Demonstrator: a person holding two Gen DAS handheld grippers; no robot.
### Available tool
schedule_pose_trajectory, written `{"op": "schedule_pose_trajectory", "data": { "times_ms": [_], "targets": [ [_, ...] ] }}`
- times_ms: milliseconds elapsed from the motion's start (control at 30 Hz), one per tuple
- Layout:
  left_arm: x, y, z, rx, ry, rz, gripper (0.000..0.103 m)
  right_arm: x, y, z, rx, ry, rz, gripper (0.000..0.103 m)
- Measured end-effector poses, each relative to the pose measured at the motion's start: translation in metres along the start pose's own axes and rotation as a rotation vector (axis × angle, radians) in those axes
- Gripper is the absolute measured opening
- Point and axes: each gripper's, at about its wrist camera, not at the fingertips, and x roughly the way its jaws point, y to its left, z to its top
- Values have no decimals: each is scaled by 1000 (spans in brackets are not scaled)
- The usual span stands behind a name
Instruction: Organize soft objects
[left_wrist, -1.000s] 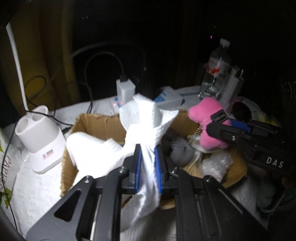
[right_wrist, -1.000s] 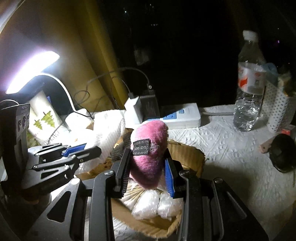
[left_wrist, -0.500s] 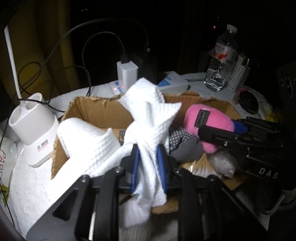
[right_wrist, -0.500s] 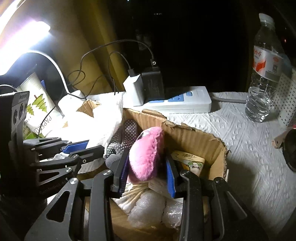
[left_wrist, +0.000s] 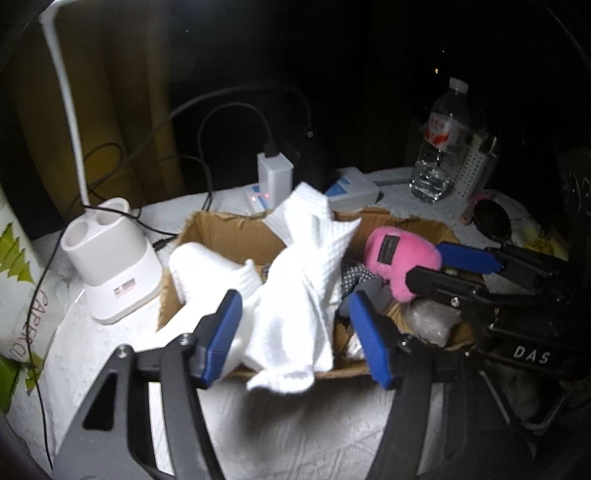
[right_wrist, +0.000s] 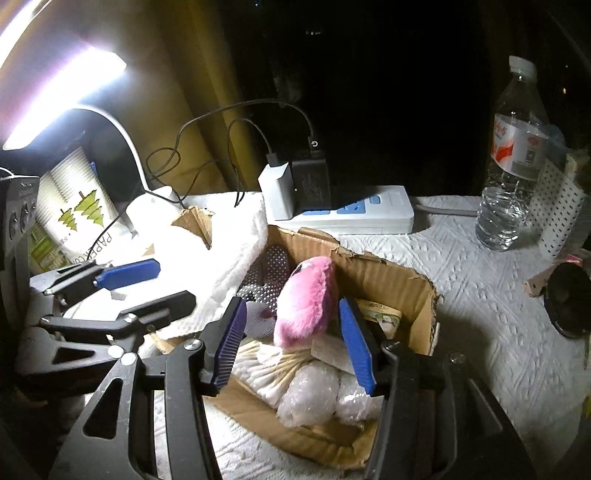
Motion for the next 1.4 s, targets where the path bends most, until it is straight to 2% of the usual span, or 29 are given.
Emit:
{"op": "schedule_pose_trajectory", "data": {
  "times_ms": [533, 600, 667, 867, 933, 1000, 1167, 1400],
  "targets": [
    [-61, -10, -16, 7, -59, -9, 64, -54, 22, -14, -13, -38, -31, 55],
    [-70, -12, -19, 7, -70, -11, 66, -61, 25, -16, -17, -45, -34, 55],
    [-79, -14, -21, 4, -82, -18, 74, -69, 28, -18, -22, -53, -38, 55],
    [-108, -18, -26, 2, -123, -19, 83, -95, 41, -23, -37, -82, -50, 56],
    [-118, -19, -27, -1, -139, -20, 84, -106, 45, -25, -43, -94, -54, 56],
    [-129, -21, -29, -8, -150, -23, 85, -116, 48, -27, -47, -106, -53, 63],
    [-153, -25, -33, -3, -176, -11, 88, -141, 57, -30, -51, -138, -66, 68],
    [-203, -27, -34, -18, -246, 0, 88, -180, 68, -32, -57, -188, -92, 68]
  ]
}}
